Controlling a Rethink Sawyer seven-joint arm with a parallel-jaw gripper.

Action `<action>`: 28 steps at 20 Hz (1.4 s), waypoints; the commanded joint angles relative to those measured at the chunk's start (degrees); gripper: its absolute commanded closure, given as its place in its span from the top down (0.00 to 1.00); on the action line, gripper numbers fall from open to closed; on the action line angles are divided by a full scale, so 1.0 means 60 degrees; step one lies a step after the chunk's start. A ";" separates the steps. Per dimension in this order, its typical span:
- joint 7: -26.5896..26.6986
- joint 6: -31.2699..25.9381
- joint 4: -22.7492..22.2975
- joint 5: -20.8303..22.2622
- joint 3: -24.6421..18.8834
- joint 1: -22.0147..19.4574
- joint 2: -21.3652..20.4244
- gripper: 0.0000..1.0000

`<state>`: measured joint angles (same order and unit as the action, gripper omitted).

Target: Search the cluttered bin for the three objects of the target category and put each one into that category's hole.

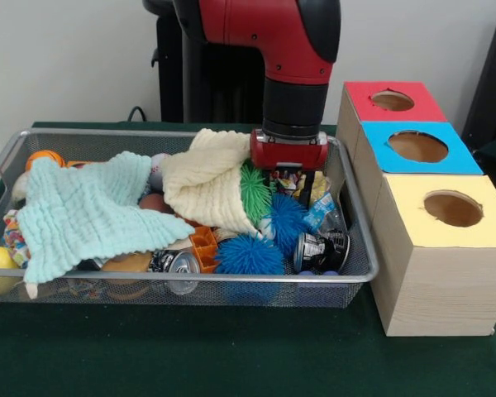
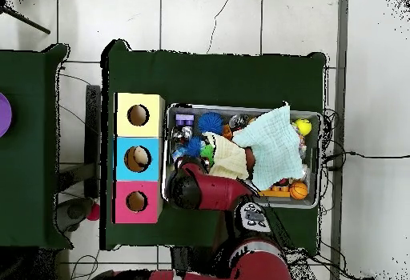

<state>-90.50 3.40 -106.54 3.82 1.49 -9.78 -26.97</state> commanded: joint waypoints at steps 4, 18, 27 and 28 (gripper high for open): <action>-0.1996 -0.0192 0.0329 -0.0573 -0.0703 -0.0618 0.1088 1.00; -0.1288 -0.2285 -0.0647 -0.0397 -0.1153 -0.1057 -0.1021 1.00; -0.1089 -0.3737 -0.1065 -0.0385 -0.1103 -0.1088 -0.2689 1.00; -0.1108 -0.3853 -0.1087 -0.0409 -0.1116 -0.1090 -0.2805 1.00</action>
<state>-90.49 -11.45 -110.35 2.87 -2.66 -15.19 -38.22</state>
